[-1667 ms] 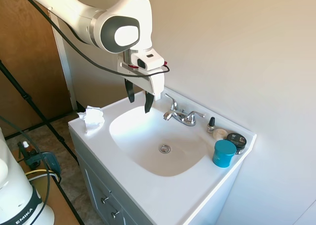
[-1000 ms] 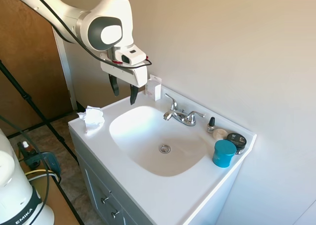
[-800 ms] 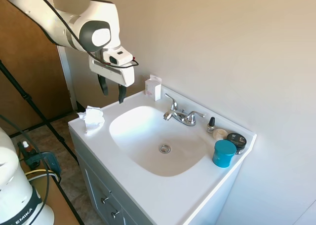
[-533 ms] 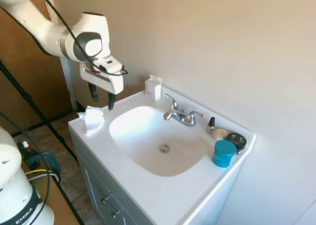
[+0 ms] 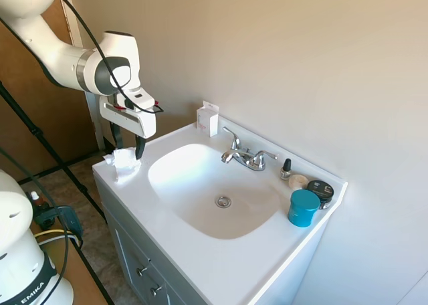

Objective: Throw the tissue in the trash bin

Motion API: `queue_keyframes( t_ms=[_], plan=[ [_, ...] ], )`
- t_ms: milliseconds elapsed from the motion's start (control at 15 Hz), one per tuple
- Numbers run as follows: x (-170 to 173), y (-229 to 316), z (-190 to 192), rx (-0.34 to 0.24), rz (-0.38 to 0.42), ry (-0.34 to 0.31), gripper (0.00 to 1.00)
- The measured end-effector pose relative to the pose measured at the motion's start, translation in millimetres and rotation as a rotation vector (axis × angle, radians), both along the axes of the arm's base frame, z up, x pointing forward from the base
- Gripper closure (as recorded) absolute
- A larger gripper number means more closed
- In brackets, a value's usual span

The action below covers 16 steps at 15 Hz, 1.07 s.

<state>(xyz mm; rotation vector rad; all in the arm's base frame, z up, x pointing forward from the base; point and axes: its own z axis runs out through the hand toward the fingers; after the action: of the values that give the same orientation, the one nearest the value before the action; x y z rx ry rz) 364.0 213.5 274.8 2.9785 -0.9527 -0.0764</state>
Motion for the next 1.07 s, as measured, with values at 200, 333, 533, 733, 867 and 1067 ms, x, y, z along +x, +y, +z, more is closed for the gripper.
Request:
queue_keyframes(
  t_ms=[200, 333, 533, 733, 867, 1067],
  plan=[
    [2.7, 4.5, -8.7, 0.002, 0.004, 0.019, 1.0],
    [7.2, 7.9, -11.5, 0.006, 0.004, 0.026, 1.0],
    [14.3, 12.5, -13.8, 0.014, 0.004, 0.031, 1.0],
    [15.3, 10.4, -18.7, 0.011, 0.001, 0.045, 1.0],
    [15.9, 8.3, -19.8, 0.009, -0.002, 0.05, 1.0],
    [16.9, 5.6, -22.3, 0.008, -0.007, 0.056, 1.0]
  ],
)
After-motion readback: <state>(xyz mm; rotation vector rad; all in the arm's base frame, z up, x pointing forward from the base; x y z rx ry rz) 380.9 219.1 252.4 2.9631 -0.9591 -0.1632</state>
